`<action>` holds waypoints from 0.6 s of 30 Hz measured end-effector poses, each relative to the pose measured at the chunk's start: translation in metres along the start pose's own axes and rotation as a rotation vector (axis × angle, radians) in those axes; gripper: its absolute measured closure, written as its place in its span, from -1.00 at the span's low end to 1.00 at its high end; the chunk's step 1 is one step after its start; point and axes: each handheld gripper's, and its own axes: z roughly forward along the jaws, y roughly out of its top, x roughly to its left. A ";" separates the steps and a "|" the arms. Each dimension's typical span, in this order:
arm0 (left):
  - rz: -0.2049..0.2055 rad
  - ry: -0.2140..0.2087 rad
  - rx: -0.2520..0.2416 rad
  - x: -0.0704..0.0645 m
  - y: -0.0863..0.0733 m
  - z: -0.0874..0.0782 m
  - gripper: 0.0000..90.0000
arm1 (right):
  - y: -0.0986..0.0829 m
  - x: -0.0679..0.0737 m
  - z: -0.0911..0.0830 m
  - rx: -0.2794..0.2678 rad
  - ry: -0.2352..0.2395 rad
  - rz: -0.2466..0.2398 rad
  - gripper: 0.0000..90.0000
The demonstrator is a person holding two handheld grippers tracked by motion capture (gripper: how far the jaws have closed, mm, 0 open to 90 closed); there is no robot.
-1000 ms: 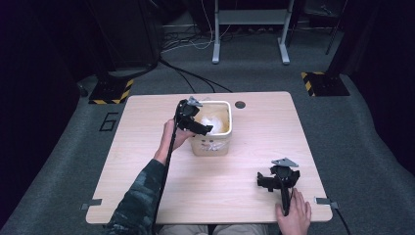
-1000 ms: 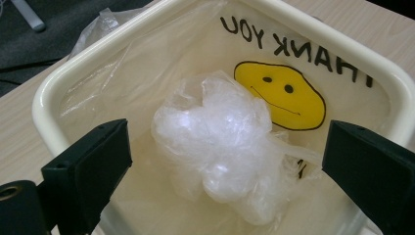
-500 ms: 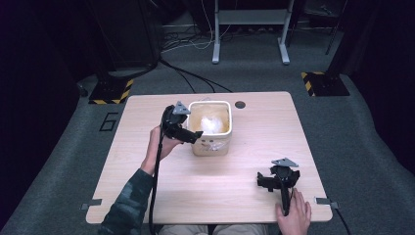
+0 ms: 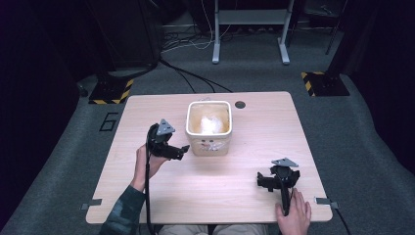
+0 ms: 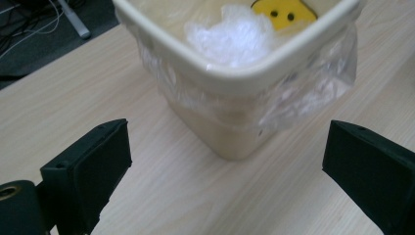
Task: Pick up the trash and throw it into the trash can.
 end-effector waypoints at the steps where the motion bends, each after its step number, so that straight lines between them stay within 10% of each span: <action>1: 0.000 0.000 0.000 0.000 0.000 0.000 -0.90 | 0.000 0.000 0.000 0.000 0.000 0.000 -1.00; 18: -0.149 0.022 0.118 0.008 -0.094 0.015 -0.97 | 0.000 0.000 0.000 0.000 0.000 0.000 -1.00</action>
